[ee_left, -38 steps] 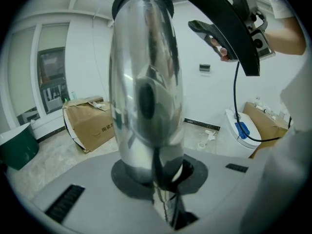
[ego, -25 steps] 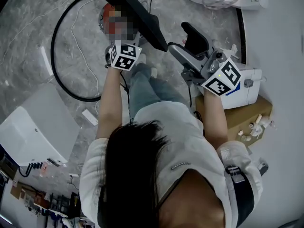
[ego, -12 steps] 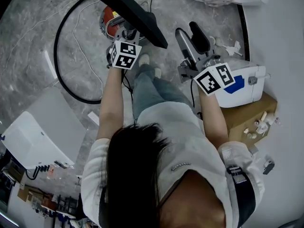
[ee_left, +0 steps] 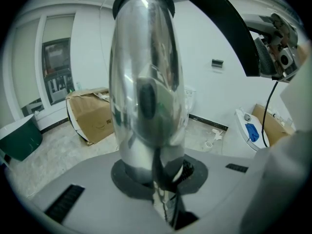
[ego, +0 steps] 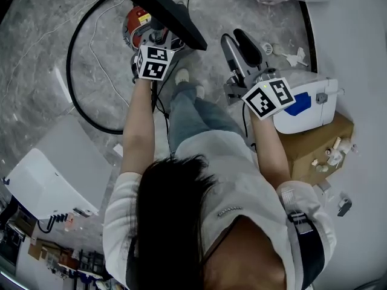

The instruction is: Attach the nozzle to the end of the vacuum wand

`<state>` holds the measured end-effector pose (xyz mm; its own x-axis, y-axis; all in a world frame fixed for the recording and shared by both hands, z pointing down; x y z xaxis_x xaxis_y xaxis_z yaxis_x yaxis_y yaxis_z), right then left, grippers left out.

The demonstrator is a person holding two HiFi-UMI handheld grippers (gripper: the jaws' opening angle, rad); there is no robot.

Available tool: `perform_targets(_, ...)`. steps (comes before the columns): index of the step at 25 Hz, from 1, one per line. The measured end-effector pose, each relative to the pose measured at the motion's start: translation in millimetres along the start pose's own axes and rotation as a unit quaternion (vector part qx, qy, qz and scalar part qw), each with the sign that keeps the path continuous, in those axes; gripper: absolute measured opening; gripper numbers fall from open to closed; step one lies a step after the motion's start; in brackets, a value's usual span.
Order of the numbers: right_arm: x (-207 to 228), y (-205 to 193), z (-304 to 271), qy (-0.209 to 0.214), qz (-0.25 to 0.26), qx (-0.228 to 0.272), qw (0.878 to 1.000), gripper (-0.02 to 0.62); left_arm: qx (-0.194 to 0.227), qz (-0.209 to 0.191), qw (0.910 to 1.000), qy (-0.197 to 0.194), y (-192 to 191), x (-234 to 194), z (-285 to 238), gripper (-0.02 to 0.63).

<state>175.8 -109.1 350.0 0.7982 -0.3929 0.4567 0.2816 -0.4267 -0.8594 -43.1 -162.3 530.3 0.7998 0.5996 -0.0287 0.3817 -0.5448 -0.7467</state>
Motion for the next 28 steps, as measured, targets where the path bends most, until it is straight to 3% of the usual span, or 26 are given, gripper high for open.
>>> perform_targets(5,10.7,-8.3,-10.3,-0.032,-0.003,-0.001,0.999,0.173,-0.006,0.002,1.0000,-0.005,2.1,-2.9,-9.9,0.052)
perform_targets(16,23.1,-26.5,-35.2,-0.099,0.010,-0.011,0.995,0.033,-0.005,0.004,1.0000,-0.003,1.6,-7.5,-12.6,0.052)
perform_targets(28,18.1,-40.8,-35.3,-0.112,0.043,-0.048,0.992,0.014,-0.004,0.003,1.0000,-0.006,-1.7,-7.8,-5.2,0.052)
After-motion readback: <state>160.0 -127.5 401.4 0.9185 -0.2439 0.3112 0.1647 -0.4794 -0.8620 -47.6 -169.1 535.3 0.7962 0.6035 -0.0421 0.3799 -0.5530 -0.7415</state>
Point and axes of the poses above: the fingertips, and each gripper's own axes: z backward along the fingers, x to its right, y out of its top, the point moved 8 cm from there along z, backward along the fingers, and after that the axes turned 1 degree about -y, right-handed, at the moved point
